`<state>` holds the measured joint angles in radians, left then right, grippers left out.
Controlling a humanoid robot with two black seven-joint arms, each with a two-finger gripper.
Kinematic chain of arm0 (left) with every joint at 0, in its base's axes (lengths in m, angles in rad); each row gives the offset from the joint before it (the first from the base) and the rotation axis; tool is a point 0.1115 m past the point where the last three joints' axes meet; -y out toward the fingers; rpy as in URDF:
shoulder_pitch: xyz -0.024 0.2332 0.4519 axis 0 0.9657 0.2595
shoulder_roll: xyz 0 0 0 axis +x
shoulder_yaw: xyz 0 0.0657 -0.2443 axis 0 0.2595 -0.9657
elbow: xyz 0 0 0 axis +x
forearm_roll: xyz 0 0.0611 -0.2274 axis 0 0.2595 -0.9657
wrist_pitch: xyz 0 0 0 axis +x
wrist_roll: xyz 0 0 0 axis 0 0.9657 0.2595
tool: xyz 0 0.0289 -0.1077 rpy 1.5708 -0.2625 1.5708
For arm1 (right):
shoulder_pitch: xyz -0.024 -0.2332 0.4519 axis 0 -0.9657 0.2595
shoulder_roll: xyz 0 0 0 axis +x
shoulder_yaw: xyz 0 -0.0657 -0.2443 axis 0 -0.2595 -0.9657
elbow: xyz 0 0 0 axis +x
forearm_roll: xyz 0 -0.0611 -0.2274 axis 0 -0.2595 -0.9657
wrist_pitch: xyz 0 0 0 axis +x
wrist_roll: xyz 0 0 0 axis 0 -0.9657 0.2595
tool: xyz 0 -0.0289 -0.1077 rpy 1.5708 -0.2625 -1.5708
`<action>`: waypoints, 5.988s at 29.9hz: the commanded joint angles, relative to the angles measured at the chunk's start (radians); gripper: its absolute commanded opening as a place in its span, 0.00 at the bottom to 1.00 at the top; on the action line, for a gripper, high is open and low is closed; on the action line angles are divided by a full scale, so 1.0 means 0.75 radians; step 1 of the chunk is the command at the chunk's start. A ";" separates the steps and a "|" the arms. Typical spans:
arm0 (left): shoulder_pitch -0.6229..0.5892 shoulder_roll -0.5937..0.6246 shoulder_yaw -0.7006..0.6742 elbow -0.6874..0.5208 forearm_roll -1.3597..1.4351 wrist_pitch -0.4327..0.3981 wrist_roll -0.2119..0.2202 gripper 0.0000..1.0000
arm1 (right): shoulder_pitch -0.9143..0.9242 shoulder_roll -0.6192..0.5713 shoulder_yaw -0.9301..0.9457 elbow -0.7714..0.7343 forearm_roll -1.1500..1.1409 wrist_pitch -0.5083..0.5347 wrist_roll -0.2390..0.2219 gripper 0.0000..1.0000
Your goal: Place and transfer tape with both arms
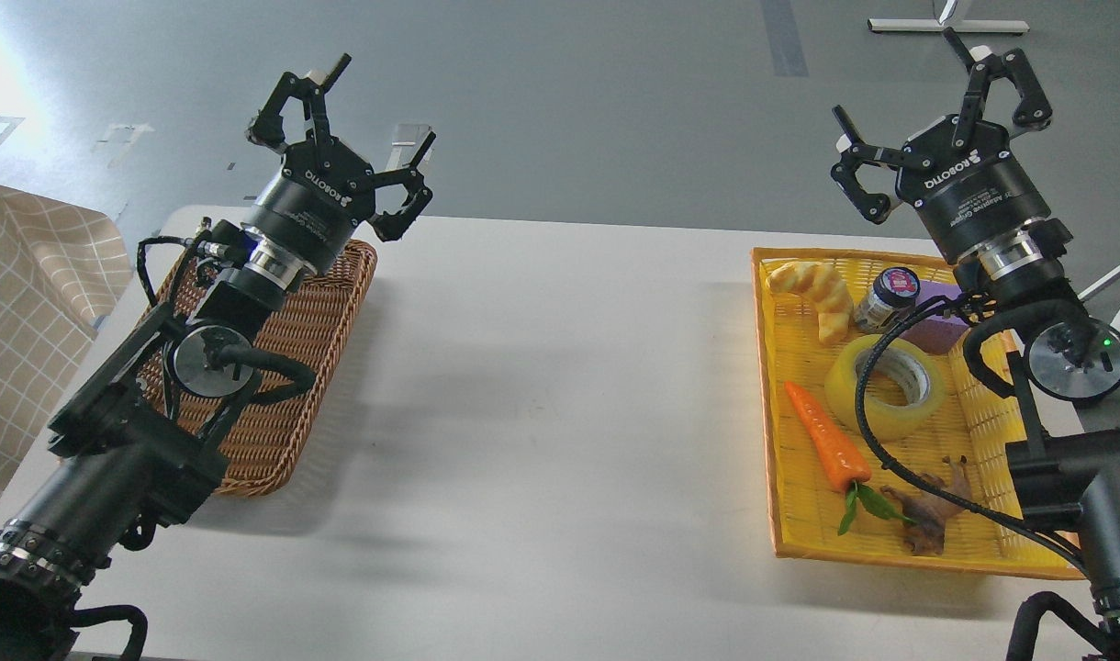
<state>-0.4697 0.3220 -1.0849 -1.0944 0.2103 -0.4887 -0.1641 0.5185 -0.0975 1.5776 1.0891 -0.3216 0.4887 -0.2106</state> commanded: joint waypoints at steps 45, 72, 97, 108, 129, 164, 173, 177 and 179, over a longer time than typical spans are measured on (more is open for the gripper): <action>-0.018 0.006 -0.020 -0.005 -0.004 0.000 -0.014 0.98 | 0.010 -0.005 -0.021 0.004 -0.003 0.000 0.011 1.00; -0.020 0.006 -0.024 -0.009 -0.004 0.000 -0.016 0.98 | 0.010 -0.003 -0.023 0.008 -0.003 0.000 0.011 1.00; -0.020 0.008 -0.026 -0.013 -0.006 0.000 -0.016 0.98 | 0.241 -0.579 -0.708 0.023 -0.211 0.000 0.011 1.00; -0.020 0.029 -0.040 -0.022 -0.006 0.000 -0.016 0.98 | 0.456 -0.796 -1.062 0.092 -0.693 0.000 -0.001 1.00; -0.018 0.033 -0.053 -0.028 -0.006 0.000 -0.016 0.98 | 0.434 -0.919 -1.357 0.229 -1.320 0.000 -0.128 0.98; -0.016 0.037 -0.055 -0.028 -0.006 0.000 -0.016 0.98 | 0.223 -0.903 -1.371 0.207 -1.594 0.000 -0.128 0.86; -0.012 0.037 -0.057 -0.028 -0.008 0.000 -0.016 0.98 | 0.225 -0.862 -1.375 0.154 -1.606 0.000 -0.122 0.76; -0.012 0.037 -0.057 -0.028 -0.008 0.000 -0.016 0.98 | 0.225 -0.842 -1.375 0.149 -1.606 0.000 -0.118 0.75; -0.012 0.039 -0.057 -0.028 -0.008 0.000 -0.016 0.98 | 0.223 -0.825 -1.375 0.147 -1.606 0.000 -0.116 0.74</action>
<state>-0.4786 0.3500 -1.1274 -1.1153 0.2052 -0.4887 -0.1763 0.6873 -0.7297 0.5460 1.2018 -1.5262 0.4887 -0.2998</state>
